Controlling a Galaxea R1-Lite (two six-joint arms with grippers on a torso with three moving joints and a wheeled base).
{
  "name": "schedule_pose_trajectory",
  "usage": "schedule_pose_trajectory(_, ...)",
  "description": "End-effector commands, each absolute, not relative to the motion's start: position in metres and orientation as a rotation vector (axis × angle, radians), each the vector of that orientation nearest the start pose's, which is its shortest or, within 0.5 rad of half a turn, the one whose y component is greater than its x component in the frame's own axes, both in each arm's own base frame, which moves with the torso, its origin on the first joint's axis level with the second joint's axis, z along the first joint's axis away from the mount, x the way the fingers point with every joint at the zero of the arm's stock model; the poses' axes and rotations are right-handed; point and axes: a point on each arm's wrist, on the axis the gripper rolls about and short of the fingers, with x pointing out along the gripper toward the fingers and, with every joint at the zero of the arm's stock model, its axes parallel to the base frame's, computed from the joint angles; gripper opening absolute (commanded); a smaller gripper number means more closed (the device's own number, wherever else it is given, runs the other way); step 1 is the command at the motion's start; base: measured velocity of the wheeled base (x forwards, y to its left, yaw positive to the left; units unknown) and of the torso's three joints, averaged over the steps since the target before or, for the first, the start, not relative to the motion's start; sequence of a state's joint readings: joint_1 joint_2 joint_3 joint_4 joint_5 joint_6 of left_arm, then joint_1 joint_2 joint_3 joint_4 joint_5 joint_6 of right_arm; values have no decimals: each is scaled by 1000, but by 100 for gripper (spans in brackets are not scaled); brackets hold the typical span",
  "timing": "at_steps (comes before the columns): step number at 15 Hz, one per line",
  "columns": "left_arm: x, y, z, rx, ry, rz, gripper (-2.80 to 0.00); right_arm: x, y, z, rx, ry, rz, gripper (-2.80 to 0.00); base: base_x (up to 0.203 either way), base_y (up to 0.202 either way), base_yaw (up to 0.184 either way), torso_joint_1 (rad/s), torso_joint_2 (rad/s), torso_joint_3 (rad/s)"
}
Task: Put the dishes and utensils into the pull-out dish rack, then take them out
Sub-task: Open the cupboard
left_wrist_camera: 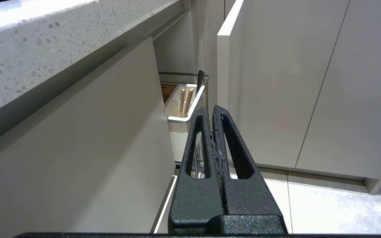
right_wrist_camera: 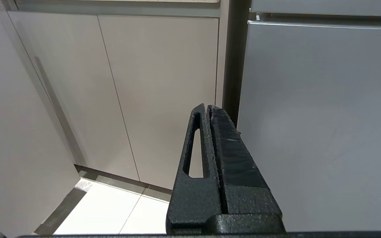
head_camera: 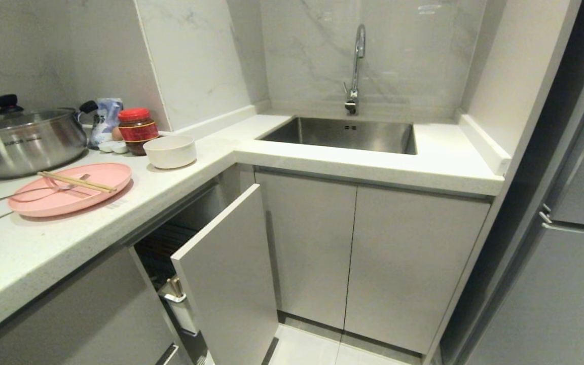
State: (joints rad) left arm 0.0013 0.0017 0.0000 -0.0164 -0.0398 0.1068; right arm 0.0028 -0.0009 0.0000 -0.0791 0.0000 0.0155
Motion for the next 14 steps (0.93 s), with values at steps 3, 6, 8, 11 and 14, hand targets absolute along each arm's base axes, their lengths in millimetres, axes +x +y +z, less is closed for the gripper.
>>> schedule_pose_trajectory(3,-22,-1,73,107,-2,-38,-280,-21,0,76,16,-54,3,-280,0,0,0,0,0,0)
schedule_pose_trajectory(6,-22,-1,74,129,-4,-39,-280,-21,0,76,15,-54,3,-280,0,0,0,0,0,0)
schedule_pose_trajectory(8,-25,-1,84,139,-35,-35,-280,-21,0,76,17,-54,4,-280,0,0,0,0,0,0)
schedule_pose_trajectory(11,-41,-1,129,141,-144,-25,-280,-21,0,76,15,-54,3,-280,0,0,0,0,0,0)
schedule_pose_trajectory(14,-62,-1,201,144,-227,-12,-280,-21,0,76,15,-54,3,-280,0,0,0,0,0,0)
